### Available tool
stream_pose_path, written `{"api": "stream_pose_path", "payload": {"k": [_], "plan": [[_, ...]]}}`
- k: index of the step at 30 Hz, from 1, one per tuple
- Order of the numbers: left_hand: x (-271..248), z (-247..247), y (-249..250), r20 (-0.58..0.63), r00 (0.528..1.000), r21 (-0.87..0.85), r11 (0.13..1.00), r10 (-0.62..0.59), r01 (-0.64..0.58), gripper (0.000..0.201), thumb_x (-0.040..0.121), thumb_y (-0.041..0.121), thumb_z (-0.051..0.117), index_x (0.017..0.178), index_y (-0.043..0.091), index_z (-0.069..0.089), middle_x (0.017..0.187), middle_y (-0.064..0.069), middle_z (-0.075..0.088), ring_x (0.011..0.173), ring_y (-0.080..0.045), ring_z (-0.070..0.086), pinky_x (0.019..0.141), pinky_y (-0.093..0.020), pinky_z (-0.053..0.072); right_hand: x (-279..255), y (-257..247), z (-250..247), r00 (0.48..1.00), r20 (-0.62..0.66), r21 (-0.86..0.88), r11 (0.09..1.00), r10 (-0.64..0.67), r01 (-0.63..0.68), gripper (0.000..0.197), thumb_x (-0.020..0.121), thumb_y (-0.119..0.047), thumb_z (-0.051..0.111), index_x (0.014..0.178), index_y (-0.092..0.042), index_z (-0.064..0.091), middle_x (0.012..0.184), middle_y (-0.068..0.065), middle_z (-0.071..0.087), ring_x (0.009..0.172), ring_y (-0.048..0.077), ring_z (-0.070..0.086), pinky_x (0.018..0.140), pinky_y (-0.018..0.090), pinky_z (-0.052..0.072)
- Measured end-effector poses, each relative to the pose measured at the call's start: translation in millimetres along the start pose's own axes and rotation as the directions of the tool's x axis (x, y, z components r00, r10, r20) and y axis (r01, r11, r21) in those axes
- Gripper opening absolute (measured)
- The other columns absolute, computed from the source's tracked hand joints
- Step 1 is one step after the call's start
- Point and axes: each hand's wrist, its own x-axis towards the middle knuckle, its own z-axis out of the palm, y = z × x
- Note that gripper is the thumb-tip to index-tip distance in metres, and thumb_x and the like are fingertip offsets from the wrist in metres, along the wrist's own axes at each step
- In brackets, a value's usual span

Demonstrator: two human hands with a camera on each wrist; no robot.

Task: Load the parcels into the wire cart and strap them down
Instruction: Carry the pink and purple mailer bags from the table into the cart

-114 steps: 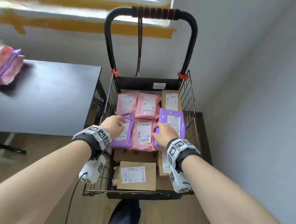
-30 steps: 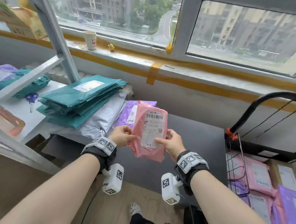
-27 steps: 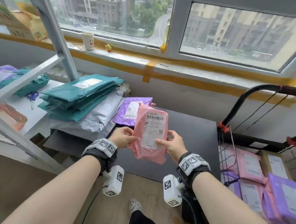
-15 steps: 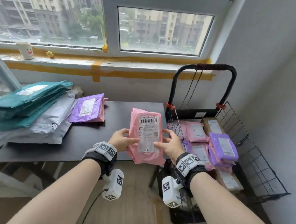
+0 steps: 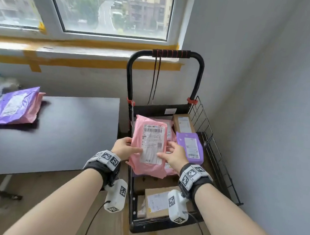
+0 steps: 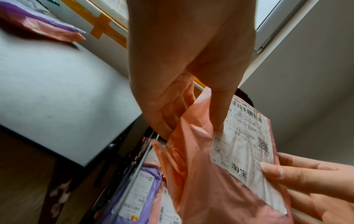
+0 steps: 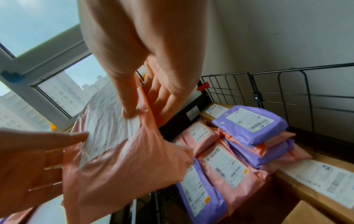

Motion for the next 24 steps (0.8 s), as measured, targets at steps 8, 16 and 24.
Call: {"api": "stream_pose_path", "payload": {"k": [8, 16, 24], "plan": [[60.6, 91.2, 6.3, -0.036, 0.989, 0.004, 0.989, -0.146, 0.147, 0.046, 0.075, 0.011, 0.077, 0.117, 0.008, 0.060, 0.101, -0.008, 0.067, 0.088, -0.021, 0.068, 0.072, -0.032, 0.058, 69.2, 59.7, -71.7, 0.985, 0.098, -0.026, 0.990, 0.144, -0.142, 0.056, 0.076, 0.006, 0.072, 0.126, 0.004, 0.048, 0.119, 0.018, 0.061, 0.105, 0.022, 0.059, 0.085, 0.031, 0.052], [133.7, 131.2, -20.1, -0.012, 0.961, 0.042, 0.960, -0.278, 0.278, 0.036, 0.077, 0.006, 0.073, 0.112, 0.006, 0.063, 0.108, -0.012, 0.067, 0.091, -0.023, 0.064, 0.079, -0.031, 0.054, 120.4, 111.7, -78.3, 0.956, 0.085, -0.021, 0.960, 0.280, -0.279, 0.047, 0.079, 0.013, 0.064, 0.123, 0.007, 0.049, 0.116, 0.024, 0.060, 0.100, 0.029, 0.061, 0.081, 0.028, 0.049], [187.5, 170.1, -66.3, -0.077, 0.930, 0.070, 0.929, -0.359, 0.364, 0.036, 0.079, 0.005, 0.070, 0.114, 0.003, 0.062, 0.112, -0.011, 0.066, 0.097, -0.025, 0.064, 0.086, -0.037, 0.053, 162.0, 163.6, -60.5, 0.945, 0.040, -0.132, 0.939, 0.325, -0.317, 0.044, 0.078, 0.011, 0.065, 0.119, 0.000, 0.054, 0.111, 0.018, 0.066, 0.099, 0.025, 0.065, 0.088, 0.029, 0.052]]}}
